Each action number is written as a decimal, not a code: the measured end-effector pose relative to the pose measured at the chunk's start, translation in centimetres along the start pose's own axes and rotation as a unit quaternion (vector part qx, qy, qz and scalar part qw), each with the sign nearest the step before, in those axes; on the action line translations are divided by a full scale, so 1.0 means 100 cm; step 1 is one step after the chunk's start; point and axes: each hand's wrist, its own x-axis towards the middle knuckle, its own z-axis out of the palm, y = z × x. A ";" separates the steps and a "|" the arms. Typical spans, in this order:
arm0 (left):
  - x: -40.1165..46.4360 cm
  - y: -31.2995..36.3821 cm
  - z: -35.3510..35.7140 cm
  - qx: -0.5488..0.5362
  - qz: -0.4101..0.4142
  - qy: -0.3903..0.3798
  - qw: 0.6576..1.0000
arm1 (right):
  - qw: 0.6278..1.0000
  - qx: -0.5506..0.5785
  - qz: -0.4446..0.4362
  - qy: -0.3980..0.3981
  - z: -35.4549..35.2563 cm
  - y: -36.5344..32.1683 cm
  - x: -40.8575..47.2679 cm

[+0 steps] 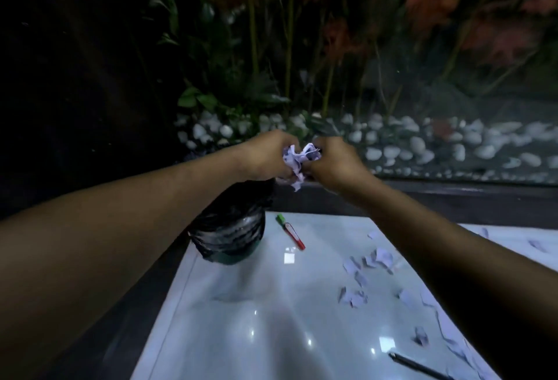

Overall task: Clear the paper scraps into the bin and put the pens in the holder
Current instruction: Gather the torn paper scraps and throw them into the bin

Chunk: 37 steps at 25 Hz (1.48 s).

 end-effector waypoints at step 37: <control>0.017 0.048 0.149 0.113 0.055 -0.190 0.974 | 0.903 -0.310 0.226 -0.193 -0.136 0.137 -0.106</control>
